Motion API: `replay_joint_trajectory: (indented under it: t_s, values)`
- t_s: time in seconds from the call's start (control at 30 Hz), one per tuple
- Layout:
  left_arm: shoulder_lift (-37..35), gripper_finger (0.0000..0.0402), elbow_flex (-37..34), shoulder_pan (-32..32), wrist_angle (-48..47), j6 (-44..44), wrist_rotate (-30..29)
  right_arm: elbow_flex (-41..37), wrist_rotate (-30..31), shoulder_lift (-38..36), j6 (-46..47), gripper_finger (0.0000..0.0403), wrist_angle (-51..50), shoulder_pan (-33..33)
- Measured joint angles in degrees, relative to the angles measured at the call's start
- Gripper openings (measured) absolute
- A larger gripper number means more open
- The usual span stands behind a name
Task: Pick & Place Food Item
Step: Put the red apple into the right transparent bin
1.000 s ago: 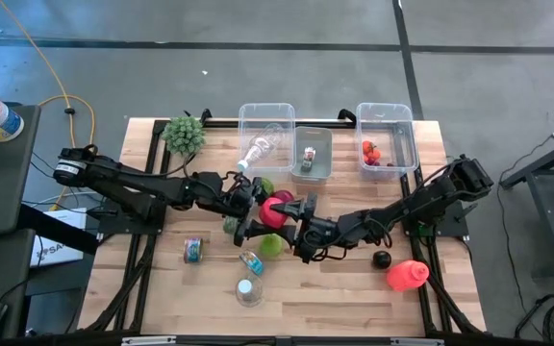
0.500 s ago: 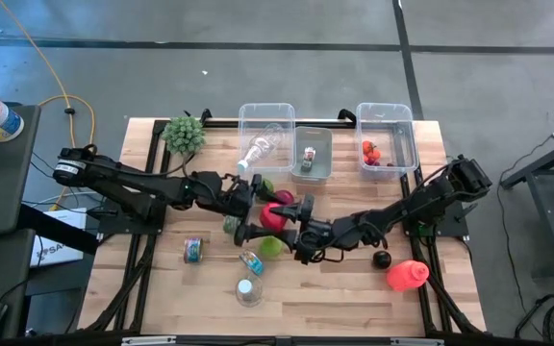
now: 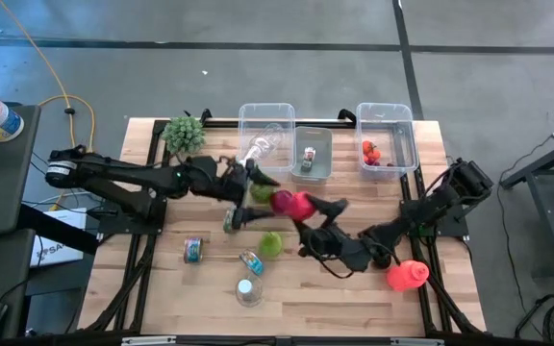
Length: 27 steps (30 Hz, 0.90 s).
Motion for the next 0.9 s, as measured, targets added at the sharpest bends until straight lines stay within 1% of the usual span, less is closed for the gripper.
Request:
replay_joint_trajectory:
  t_s: [0.07, 0.13, 0.17, 0.2, 0.3, 0.43, 0.57, 0.73, 0.83, 0.9]
  values:
    - [-1.8, 0.0397, 0.0, 1.9, -3.4, -0.5, -0.4, 0.0, 7.3, 0.0, 1.8, 0.0308, -0.2, 1.2]
    - [-3.5, 0.0397, 0.0, 3.4, -6.5, 1.5, -0.4, 0.0, 12.9, -0.1, 5.4, 0.0308, -2.8, 2.5]
    - [-4.4, 0.0397, 0.0, 4.1, -9.0, 3.3, -0.4, 0.0, 14.9, -0.1, 7.9, 0.0308, -4.8, 3.1]
    - [-5.2, 0.0397, 0.0, 4.7, -11.1, 5.1, -0.3, 0.0, 15.4, -0.1, 10.6, 0.0308, -7.3, 3.6]
    - [-7.1, 0.0397, -0.1, 6.1, -16.6, 7.4, -0.4, 0.1, 15.1, -0.1, 21.9, 0.0309, -14.6, 5.2]
    - [-9.0, 0.0397, -0.1, 7.0, -19.9, 5.1, -0.3, 0.1, 15.1, -0.1, 33.3, 0.0309, -23.1, 6.5]
    - [-9.5, 0.0397, -0.1, 6.6, -22.6, 4.8, -0.3, 0.1, 15.2, -0.2, 45.8, 0.0309, -33.5, 6.5]
    - [-9.4, 0.0397, -0.1, 5.4, -24.6, 5.0, -0.3, 0.1, 14.2, -0.7, 64.8, 0.0309, -50.1, 6.5]
    - [-9.4, 0.0397, -0.1, 5.1, -24.9, 5.2, -0.3, 0.1, 12.5, -1.8, 77.6, 0.0309, -62.5, 6.2]
    - [-9.4, 0.0397, -0.1, 5.1, -24.9, 5.3, -0.3, 0.1, 9.9, -3.6, 88.1, 0.0309, -70.2, 5.5]
